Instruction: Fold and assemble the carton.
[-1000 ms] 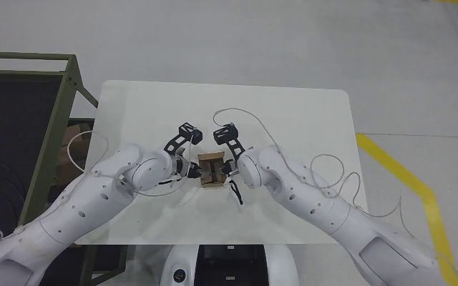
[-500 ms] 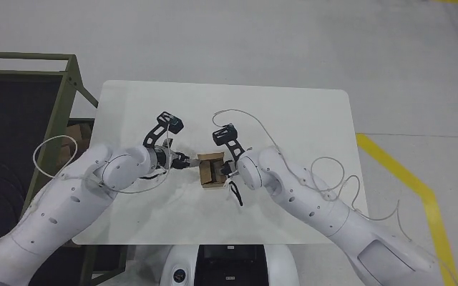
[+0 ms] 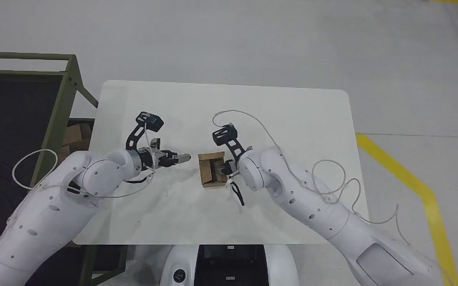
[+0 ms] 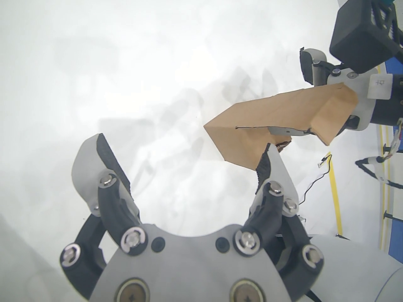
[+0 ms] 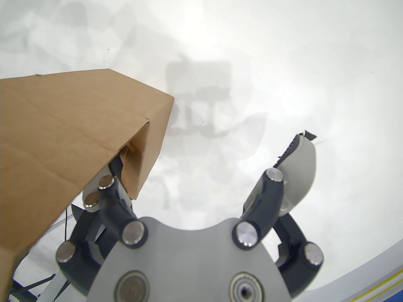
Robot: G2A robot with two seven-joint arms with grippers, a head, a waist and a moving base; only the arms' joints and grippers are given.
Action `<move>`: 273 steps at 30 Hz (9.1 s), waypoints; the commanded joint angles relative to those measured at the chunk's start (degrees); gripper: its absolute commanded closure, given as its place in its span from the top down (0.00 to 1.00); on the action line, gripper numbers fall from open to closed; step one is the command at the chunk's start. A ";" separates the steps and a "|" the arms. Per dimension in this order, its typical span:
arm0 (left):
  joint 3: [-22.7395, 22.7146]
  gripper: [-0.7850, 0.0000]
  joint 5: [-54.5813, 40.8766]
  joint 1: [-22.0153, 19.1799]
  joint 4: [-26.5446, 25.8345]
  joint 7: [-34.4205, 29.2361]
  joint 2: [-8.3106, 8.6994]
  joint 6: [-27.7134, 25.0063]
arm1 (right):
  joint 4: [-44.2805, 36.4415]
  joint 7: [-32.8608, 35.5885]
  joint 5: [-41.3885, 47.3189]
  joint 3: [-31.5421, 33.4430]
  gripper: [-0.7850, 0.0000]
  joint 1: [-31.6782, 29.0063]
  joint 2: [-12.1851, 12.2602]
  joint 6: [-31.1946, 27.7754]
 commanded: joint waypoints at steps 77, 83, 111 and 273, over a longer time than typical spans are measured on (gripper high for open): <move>-0.87 1.00 27.06 9.43 -7.24 8.22 -4.74 -14.76 | -27.54 -12.13 -11.72 17.38 1.00 -28.10 4.35 -9.32; 2.01 1.00 29.00 7.55 -7.04 6.85 -5.58 -13.99 | -26.74 -8.27 -14.21 16.07 1.00 -26.71 4.05 -9.16; 9.35 1.00 25.76 -0.91 -0.82 -0.70 -8.92 -18.23 | -26.67 -14.13 -20.20 17.06 1.00 -33.96 4.24 -8.27; 7.84 0.73 1.04 -6.87 8.78 -13.55 -8.75 -36.53 | -22.32 -31.53 -56.63 4.86 1.00 -40.60 2.44 -12.85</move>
